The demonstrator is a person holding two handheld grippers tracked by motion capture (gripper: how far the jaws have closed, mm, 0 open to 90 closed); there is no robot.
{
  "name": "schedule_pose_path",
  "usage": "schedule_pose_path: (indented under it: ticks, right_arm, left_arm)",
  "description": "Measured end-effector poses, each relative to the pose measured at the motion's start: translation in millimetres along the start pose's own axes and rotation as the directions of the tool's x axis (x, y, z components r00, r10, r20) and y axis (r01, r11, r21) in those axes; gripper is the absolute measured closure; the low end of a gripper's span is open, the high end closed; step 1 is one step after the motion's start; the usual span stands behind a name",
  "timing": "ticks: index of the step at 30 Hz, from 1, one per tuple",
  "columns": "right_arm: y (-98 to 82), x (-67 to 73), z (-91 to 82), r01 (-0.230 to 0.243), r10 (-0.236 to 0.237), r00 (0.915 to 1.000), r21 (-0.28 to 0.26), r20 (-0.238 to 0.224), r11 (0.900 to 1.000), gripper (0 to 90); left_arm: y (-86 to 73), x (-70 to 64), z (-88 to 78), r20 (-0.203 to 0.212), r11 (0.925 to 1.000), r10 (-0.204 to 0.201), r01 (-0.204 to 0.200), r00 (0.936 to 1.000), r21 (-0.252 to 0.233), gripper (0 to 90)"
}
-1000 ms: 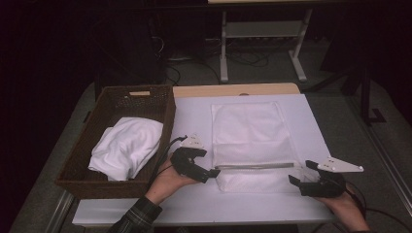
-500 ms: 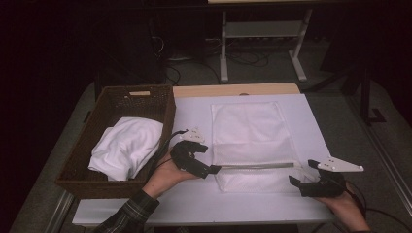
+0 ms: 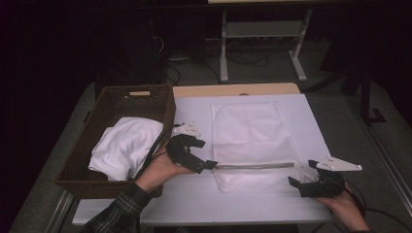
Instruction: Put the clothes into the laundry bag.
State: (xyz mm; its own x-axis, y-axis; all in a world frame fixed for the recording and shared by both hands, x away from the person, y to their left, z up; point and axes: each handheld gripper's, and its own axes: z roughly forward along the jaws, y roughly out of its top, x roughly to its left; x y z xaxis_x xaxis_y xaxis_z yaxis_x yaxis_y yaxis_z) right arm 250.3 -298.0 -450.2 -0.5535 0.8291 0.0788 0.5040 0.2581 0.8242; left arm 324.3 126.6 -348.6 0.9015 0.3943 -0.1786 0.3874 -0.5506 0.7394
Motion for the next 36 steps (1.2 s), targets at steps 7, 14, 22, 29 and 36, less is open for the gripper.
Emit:
schedule_pose_path:
  ticks: [7, 14, 22, 29, 36]
  right_arm:
    - [0.0, -0.5, 0.1, 0.003, -0.003, 1.0000, -0.002, 0.002, 1.000, 0.0]
    - [-0.5, -0.9, 0.3, 0.002, -0.002, 1.0000, -0.004, 0.003, 1.000, 0.0]
    - [-0.8, -0.9, 0.7, 0.002, -0.002, 1.0000, -0.002, 0.005, 1.000, 0.0]
    - [-1.0, -0.9, 0.6, 0.001, -0.001, 1.0000, -0.003, 0.006, 1.000, 0.0]
    - [-0.9, -0.2, 0.7, 0.001, -0.001, 1.0000, -0.002, 0.005, 1.000, 0.0]
  left_arm:
    - [3.2, 9.8, -15.1, 0.024, 0.9996, 0.006, -0.006, 0.9997, -0.026, 11.1]
    - [2.1, 17.7, -26.6, 0.017, 0.9994, 0.015, -0.014, 0.9998, -0.031, 11.2]
    - [-0.8, 28.6, -44.0, -0.013, 0.9990, 0.010, -0.011, 0.9999, -0.043, 11.2]
    - [-5.3, 36.6, -55.8, -0.044, 0.9994, 0.005, -0.007, 0.9990, -0.034, 11.2]
    - [-15.1, 46.8, -71.5, -0.085, 0.9990, -0.020, 0.016, 0.9962, -0.042, 11.2]
